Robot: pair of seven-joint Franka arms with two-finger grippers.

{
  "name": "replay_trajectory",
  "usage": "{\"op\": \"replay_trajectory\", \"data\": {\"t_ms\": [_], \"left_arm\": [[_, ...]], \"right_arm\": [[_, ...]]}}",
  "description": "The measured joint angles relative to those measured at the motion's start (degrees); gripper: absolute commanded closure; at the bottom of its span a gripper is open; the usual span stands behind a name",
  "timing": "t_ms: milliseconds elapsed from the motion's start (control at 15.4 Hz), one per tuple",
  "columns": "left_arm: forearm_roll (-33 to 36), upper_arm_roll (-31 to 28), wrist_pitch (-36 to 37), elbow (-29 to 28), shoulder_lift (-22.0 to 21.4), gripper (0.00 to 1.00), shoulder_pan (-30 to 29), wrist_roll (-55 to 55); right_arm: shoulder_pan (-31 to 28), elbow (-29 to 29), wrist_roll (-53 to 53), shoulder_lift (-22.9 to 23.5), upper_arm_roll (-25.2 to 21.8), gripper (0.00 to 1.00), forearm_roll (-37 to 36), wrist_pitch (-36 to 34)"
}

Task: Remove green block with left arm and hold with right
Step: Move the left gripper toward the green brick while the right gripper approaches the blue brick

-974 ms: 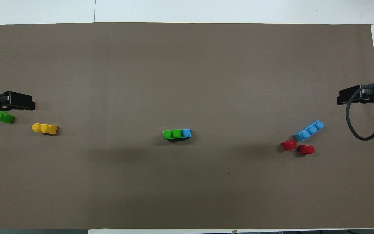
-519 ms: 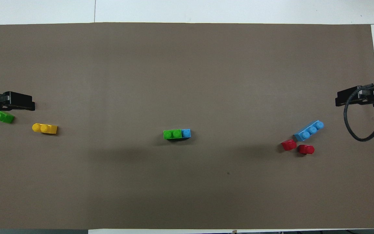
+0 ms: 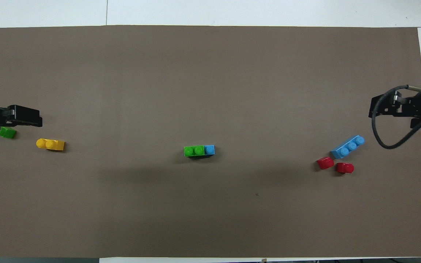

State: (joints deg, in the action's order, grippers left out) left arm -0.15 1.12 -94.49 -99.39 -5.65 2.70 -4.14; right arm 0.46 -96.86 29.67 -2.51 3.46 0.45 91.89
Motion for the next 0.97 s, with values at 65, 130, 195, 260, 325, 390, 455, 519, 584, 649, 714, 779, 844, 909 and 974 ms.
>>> {"op": "replay_trajectory", "data": {"t_ms": [65, 130, 195, 260, 325, 390, 455, 519, 584, 649, 714, 779, 844, 909, 974], "left_arm": [[-0.10, 0.06, 0.04, -0.06, 0.00, 0.00, 0.06, -0.40], [-0.46, 0.17, 0.09, -0.18, 0.00, 0.00, 0.32, -1.83], [-1.11, 0.19, 0.11, -0.47, 0.00, 0.00, 0.95, -4.72], [-1.80, 0.24, 0.11, -0.89, 0.00, 0.00, 1.73, -8.63], [-2.54, 0.33, 0.09, -1.32, -0.02, 0.00, 2.65, -13.07], [-3.18, 0.39, -0.03, -1.82, -0.08, 0.00, 3.73, -17.79], [-3.51, 0.42, -0.34, -2.47, -0.22, 0.00, 5.01, -22.83], [-3.63, 0.47, -1.05, -3.30, -0.45, 0.00, 6.45, -28.06], [-3.67, 0.52, -2.33, -4.39, -0.79, 0.00, 8.17, -33.88], [-3.69, 0.59, -3.63, -5.56, -1.13, 0.00, 9.86, -39.37], [-3.70, 0.65, -4.82, -6.63, -1.45, 0.00, 11.55, -44.64], [-3.71, 0.72, -5.79, -7.56, -1.69, 0.00, 13.17, -50.27], [-3.72, 0.76, -6.95, -8.39, -1.85, 0.00, 14.75, -56.73], [-3.73, 0.79, -8.52, -9.22, -1.92, 0.00, 16.31, -63.28], [-3.73, 0.80, -10.77, -10.42, -1.95, 0.00, 18.18, -70.89]], "right_arm": [[0.49, -0.29, 3.86, 0.00, 0.08, 0.01, 0.96, 0.00], [0.71, -0.63, 7.25, -0.01, 0.09, 0.01, 2.02, 0.00], [0.73, -1.03, 10.03, -0.01, 0.09, 0.02, 3.22, 0.00], [0.82, -1.51, 12.41, 0.00, 0.09, 0.02, 4.23, 0.09], [1.22, -2.11, 15.09, 0.00, 0.10, 0.02, 5.30, 0.46], [1.82, -2.78, 18.61, 0.06, 0.12, 0.02, 6.62, 0.97], [2.44, -3.44, 22.63, 0.23, 0.12, 0.02, 8.58, 1.72], [3.06, -3.95, 26.37, 0.60, 0.13, 0.02, 10.50, 2.67], [3.69, -4.29, 29.91, 1.29, 0.15, 0.02, 12.32, 3.71], [4.24, -4.48, 32.89, 2.17, 0.18, 0.02, 14.00, 4.56], [4.84, -4.66, 35.96, 3.23, 0.21, 0.02, 15.99, 5.75], [5.53, -4.82, 39.01, 4.46, 0.21, 0.02, 17.97, 7.23], [6.40, -5.06, 41.64, 5.74, 0.22, 0.02, 19.63, 8.99], [7.33, -5.40, 43.63, 6.85, 0.23, 0.02, 21.01, 10.95], [8.44, -6.17, 45.62, 7.90, 0.25, 0.02, 22.53, 13.61]]}}
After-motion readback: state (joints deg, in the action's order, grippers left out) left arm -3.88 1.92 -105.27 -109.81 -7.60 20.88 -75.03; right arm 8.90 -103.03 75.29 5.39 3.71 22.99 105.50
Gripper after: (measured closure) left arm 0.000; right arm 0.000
